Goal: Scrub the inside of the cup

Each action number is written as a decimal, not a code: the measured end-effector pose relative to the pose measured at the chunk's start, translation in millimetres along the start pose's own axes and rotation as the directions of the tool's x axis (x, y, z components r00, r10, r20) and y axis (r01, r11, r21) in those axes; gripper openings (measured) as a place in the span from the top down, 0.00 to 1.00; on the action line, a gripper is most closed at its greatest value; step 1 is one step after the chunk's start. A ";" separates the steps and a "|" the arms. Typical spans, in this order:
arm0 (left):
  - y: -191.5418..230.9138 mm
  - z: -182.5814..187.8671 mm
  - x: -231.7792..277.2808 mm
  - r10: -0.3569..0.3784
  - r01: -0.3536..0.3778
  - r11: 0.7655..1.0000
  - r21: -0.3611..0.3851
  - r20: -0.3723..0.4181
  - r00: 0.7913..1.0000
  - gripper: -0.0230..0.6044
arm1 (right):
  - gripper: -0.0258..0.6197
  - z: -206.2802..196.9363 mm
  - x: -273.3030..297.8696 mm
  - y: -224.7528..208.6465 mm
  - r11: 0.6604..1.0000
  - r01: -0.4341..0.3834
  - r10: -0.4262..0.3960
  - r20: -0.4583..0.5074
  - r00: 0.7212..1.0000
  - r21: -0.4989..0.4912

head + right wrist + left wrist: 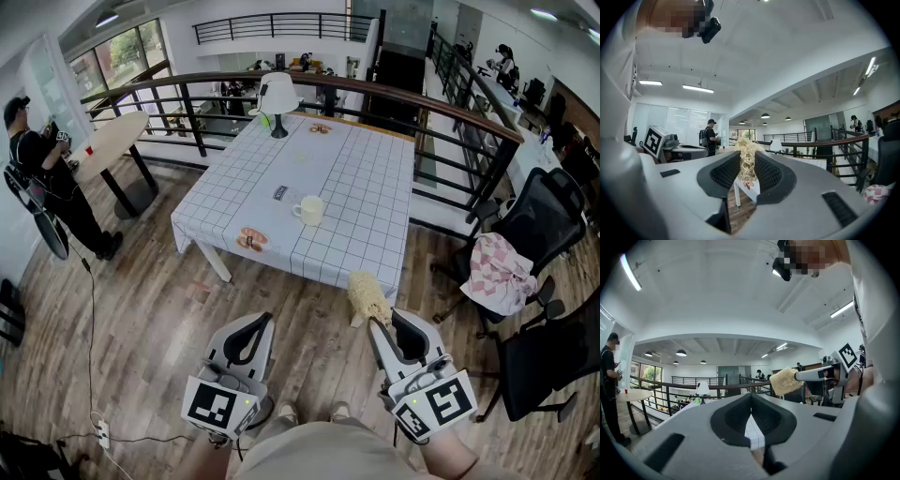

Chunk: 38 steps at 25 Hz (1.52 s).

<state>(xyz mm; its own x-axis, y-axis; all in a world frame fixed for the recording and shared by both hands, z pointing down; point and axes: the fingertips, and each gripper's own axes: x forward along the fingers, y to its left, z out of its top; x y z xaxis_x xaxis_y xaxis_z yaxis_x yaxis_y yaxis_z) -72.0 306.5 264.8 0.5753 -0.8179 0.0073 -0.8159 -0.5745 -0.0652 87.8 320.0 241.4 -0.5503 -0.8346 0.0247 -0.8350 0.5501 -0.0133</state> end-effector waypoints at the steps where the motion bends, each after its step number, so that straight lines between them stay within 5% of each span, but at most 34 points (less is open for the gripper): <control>1: -0.3 -0.9 0.7 -0.002 0.002 1.000 0.001 -0.004 1.000 0.94 | 0.81 -0.8 0.4 -0.2 1.000 0.001 -0.001 -0.002 1.000 0.000; 17: -13.7 -11.4 10.2 -0.028 0.027 0.999 -0.037 -0.035 0.999 0.94 | 0.81 -3.8 -7.9 -13.1 1.000 0.017 -0.017 -0.008 1.000 -0.003; 38: -70.2 -9.1 33.4 0.052 -0.052 0.999 0.000 -0.065 0.997 0.94 | 0.81 -13.8 -48.7 -58.5 0.998 -0.065 0.065 0.001 0.998 0.023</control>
<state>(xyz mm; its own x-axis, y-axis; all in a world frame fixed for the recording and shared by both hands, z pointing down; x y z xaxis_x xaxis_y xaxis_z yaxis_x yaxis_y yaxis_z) 3.9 319.3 278.7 0.5272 -0.8470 0.0691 -0.8447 -0.5311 -0.0657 163.5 328.9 254.8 -0.6033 -0.7972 0.0226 -0.7974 0.6023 -0.0384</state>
